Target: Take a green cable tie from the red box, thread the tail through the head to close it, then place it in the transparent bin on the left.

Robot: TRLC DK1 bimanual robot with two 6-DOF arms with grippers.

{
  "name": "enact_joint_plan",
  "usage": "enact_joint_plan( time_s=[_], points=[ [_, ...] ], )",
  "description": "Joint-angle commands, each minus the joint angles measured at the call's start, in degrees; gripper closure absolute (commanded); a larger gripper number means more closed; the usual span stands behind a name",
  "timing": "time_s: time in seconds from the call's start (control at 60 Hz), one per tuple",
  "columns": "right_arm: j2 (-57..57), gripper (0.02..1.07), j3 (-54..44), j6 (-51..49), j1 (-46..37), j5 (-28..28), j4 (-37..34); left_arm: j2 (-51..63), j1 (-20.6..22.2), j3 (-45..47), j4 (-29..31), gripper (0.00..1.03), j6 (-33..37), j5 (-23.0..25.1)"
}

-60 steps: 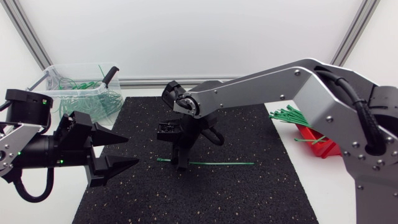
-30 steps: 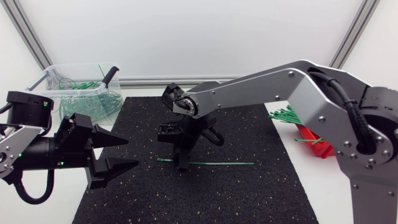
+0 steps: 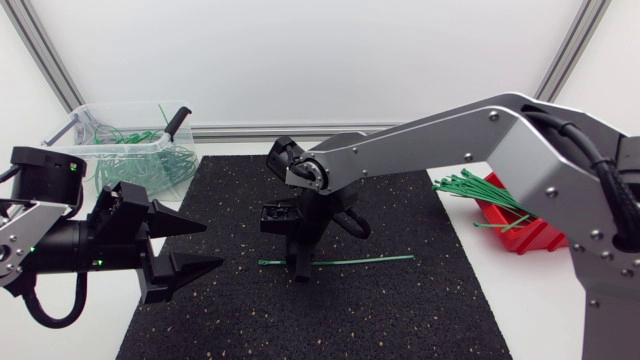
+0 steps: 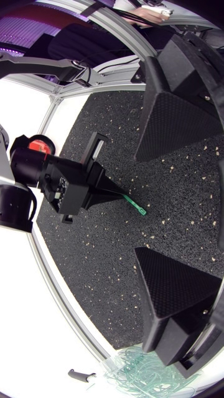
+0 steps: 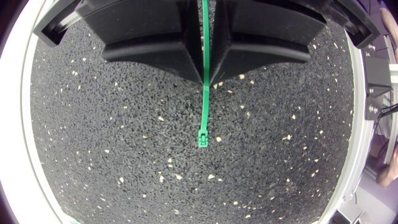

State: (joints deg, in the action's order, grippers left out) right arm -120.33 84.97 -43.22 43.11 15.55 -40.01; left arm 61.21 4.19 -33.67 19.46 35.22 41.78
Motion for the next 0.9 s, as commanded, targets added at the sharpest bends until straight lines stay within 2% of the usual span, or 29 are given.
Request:
enact_joint_plan(
  time_s=[0.0,0.133,0.217,0.283,0.433,0.5,0.6,0.7,0.817,0.883],
  points=[
    [3.3,0.96,-2.7,1.1,-0.6,-1.9,1.4,-0.5,-0.5,1.2,-0.4,0.07,1.3,0.8],
    [9.7,0.96,-9.6,1.7,0.8,-11.8,10.7,-0.5,-0.5,1.2,-0.5,0.07,1.2,0.8],
    [12.4,0.96,-13.2,2.6,2.4,-15.9,15.1,-0.3,-0.5,1.2,-0.5,0.07,1.1,0.8],
    [14.2,0.95,-17.4,2.5,4.2,-21.3,21.4,-0.1,-0.5,1.1,-0.5,0.07,1.1,0.8],
    [13.6,0.95,-23.1,0.5,7.6,-31.6,30.0,0.2,-0.5,1.2,-0.7,0.08,1.1,0.8],
    [12.1,0.94,-24.1,-0.4,8.6,-34.4,31.6,0.2,-0.5,1.2,-0.7,0.07,1.1,0.8],
    [11.8,0.90,-26.6,-2.0,10.3,-35.5,32.2,0.1,-0.5,1.2,-0.7,0.07,1.0,0.8],
    [14.0,0.63,-30.0,-3.0,12.7,-35.4,30.7,0.1,-0.5,1.2,-0.7,0.07,1.0,0.8],
    [17.9,0.51,-31.5,-2.3,13.2,-32.3,26.9,0.1,-0.4,1.2,-0.7,0.07,1.0,0.8],
    [20.0,0.50,-31.8,-2.2,13.0,-30.4,25.2,0.1,-0.4,1.2,-0.7,0.07,1.0,0.8]
  ],
)
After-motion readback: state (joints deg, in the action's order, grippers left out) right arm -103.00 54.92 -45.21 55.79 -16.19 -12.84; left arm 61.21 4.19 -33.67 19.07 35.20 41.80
